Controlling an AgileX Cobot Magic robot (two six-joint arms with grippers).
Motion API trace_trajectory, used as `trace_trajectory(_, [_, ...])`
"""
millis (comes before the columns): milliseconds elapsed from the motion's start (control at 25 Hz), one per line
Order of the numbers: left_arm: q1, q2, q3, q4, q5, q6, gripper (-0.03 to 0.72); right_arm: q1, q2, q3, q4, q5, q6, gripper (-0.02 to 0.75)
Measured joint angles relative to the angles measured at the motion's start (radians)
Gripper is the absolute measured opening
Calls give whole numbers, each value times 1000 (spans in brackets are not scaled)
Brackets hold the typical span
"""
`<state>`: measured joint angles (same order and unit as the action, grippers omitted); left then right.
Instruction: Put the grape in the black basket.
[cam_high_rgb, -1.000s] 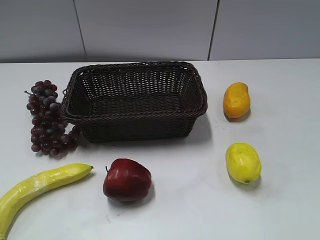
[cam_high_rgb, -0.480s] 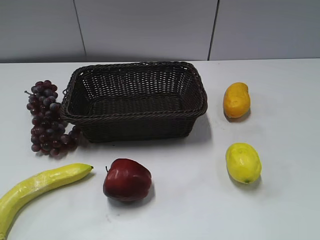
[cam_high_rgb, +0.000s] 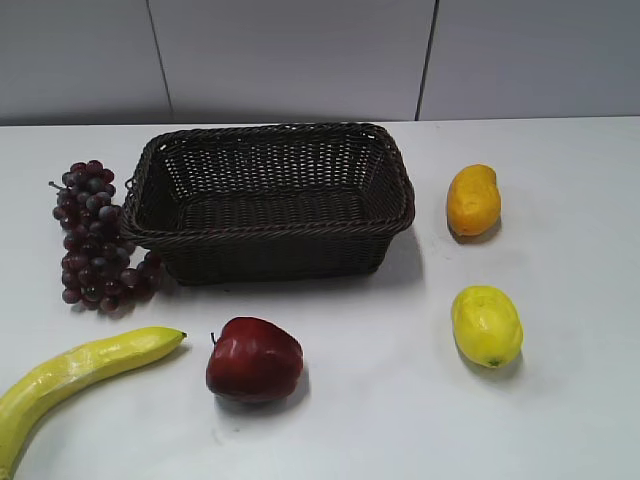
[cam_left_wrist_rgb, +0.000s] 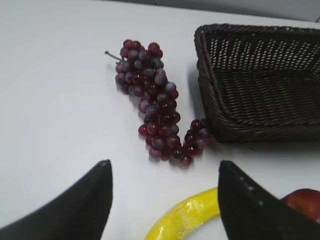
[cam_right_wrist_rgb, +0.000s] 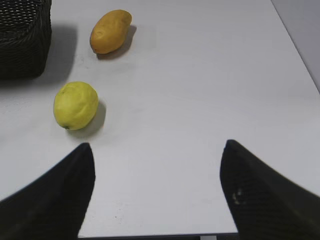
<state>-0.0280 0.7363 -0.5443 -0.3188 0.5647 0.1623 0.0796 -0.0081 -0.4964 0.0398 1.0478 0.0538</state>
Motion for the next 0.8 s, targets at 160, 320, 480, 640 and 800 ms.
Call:
trace_trajectory(160, [0, 275, -46, -27, -97, 0, 656, 0, 0, 0, 0, 0, 0, 593])
trace_trajectory(320, [0, 538, -174, -49, -122, 0, 658, 0, 0, 0, 0, 0, 0, 593])
trace_trajectory(480, [3, 760, -335, -100, -101, 0, 658, 0, 0, 0, 0, 0, 0, 593])
trace_trajectory(640, [3, 939, -481, -130, -72, -1, 658, 0, 0, 0, 0, 0, 0, 593])
trace_trajectory(800, [3, 1076, -591, -133, -39, -1, 658, 0, 0, 0, 0, 0, 0, 593])
